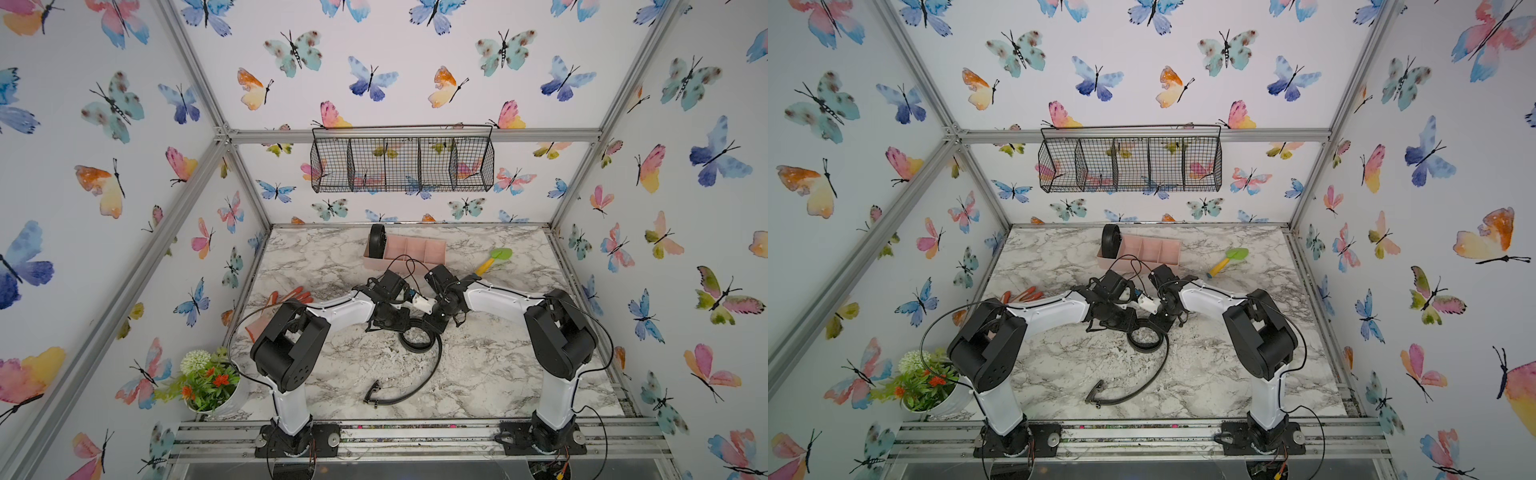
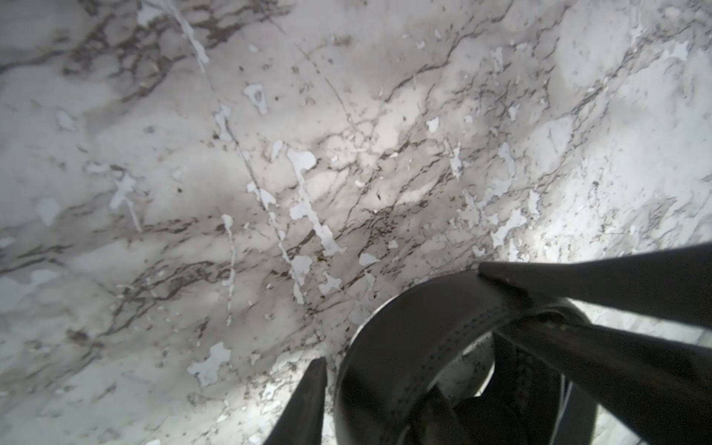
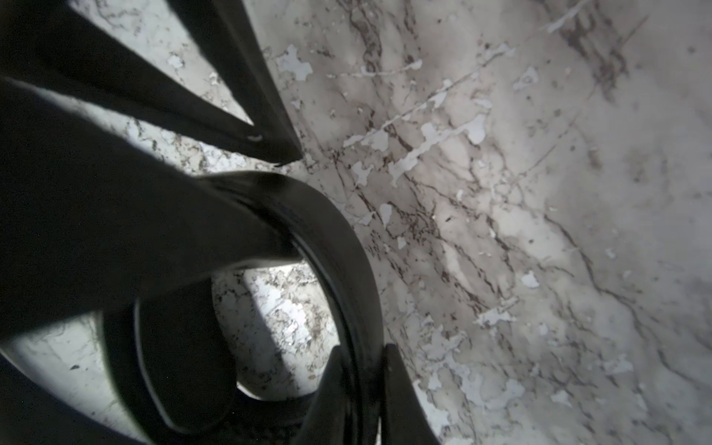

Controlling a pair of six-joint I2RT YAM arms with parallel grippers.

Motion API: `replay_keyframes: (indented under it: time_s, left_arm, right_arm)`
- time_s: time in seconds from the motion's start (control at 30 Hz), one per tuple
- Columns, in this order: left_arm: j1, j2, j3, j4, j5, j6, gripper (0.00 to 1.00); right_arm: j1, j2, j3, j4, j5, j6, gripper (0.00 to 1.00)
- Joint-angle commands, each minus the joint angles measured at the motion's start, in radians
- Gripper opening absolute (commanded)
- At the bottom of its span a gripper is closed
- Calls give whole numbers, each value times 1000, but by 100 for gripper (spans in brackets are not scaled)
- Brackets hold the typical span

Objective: Place the belts into the storage roll
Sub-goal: Roll the belt at the center of the board.

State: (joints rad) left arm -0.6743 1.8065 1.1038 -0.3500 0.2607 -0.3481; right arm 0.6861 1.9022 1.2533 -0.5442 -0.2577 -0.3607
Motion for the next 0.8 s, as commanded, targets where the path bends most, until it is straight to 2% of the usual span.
replay_keyframes:
  time_s: [0.0, 0.2, 0.33, 0.53, 0.7, 0.77]
  left_arm:
    - [-41, 22, -22, -23, 12, 38, 18]
    - [-54, 7, -32, -23, -17, 9, 16]
    - [-61, 11, -37, -37, -64, -37, 14]
    - [-67, 11, -45, -65, -157, -123, 12]
    - [-70, 17, -22, -117, -209, -200, 12]
    - [-79, 32, 4, -151, -233, -216, 11]
  right_arm:
    - [-5, 23, 15, 26, -6, 85, 4]
    - [-22, -7, -9, 98, 19, 292, 22]
    - [-25, 6, -9, 92, 52, 381, 35]
    - [-44, -18, -51, 120, 89, 540, 47]
    - [-55, -31, -83, 126, 28, 647, 47]
    - [-70, -58, -124, 166, -37, 697, 45]
